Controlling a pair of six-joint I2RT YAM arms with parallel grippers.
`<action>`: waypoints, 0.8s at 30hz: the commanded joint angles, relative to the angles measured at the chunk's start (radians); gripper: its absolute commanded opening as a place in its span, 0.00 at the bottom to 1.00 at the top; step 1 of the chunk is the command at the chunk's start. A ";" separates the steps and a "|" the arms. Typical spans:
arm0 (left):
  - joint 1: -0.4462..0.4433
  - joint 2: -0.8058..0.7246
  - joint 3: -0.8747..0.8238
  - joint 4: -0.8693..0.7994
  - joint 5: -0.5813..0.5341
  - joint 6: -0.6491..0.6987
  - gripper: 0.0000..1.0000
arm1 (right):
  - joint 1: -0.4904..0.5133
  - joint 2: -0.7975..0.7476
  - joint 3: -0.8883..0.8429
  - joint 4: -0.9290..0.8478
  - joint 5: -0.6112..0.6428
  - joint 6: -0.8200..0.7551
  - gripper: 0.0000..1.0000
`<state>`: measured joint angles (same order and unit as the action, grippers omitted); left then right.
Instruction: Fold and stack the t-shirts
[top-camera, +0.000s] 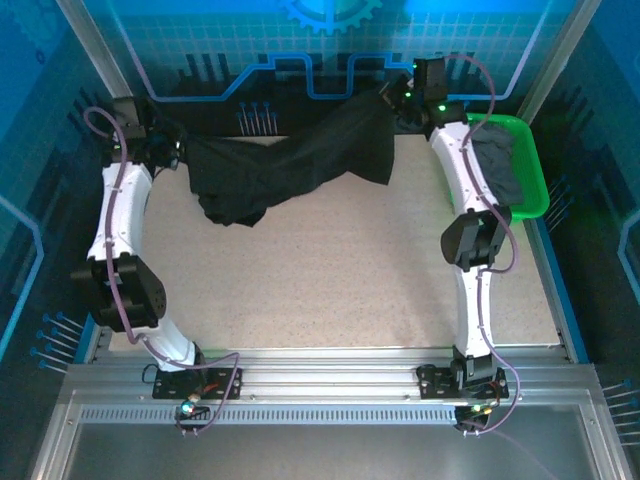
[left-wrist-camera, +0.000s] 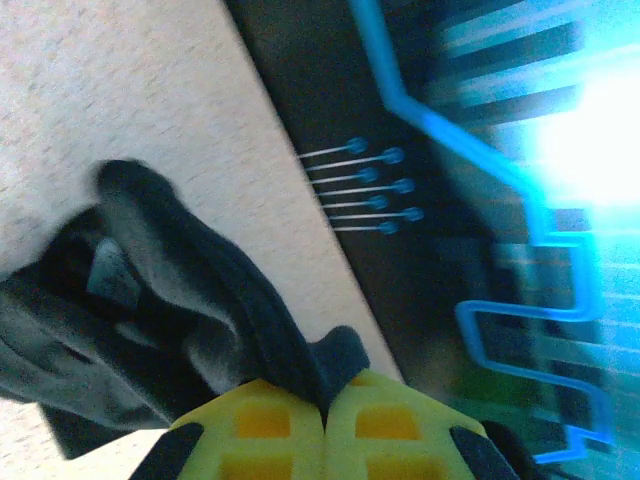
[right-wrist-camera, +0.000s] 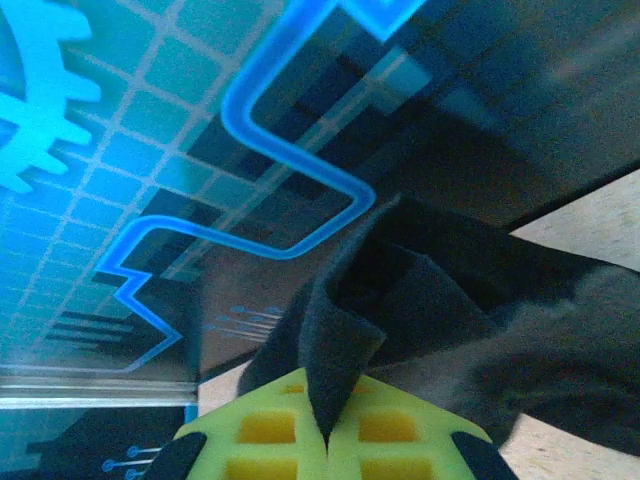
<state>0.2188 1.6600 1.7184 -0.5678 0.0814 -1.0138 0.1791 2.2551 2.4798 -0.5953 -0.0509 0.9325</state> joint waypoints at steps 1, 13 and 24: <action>0.005 -0.142 -0.052 -0.079 -0.140 -0.042 0.00 | 0.004 -0.249 -0.272 0.047 0.109 -0.077 0.00; 0.004 -0.341 -0.742 -0.038 -0.030 -0.097 0.00 | -0.080 -0.854 -1.524 0.120 0.100 0.148 0.49; -0.024 -0.297 -0.726 -0.022 -0.011 -0.076 0.00 | -0.030 -0.735 -1.382 -0.078 0.082 0.266 0.49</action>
<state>0.2054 1.3411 0.9455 -0.6121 0.0422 -1.0946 0.1104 1.4635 1.0592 -0.6140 0.0467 1.1221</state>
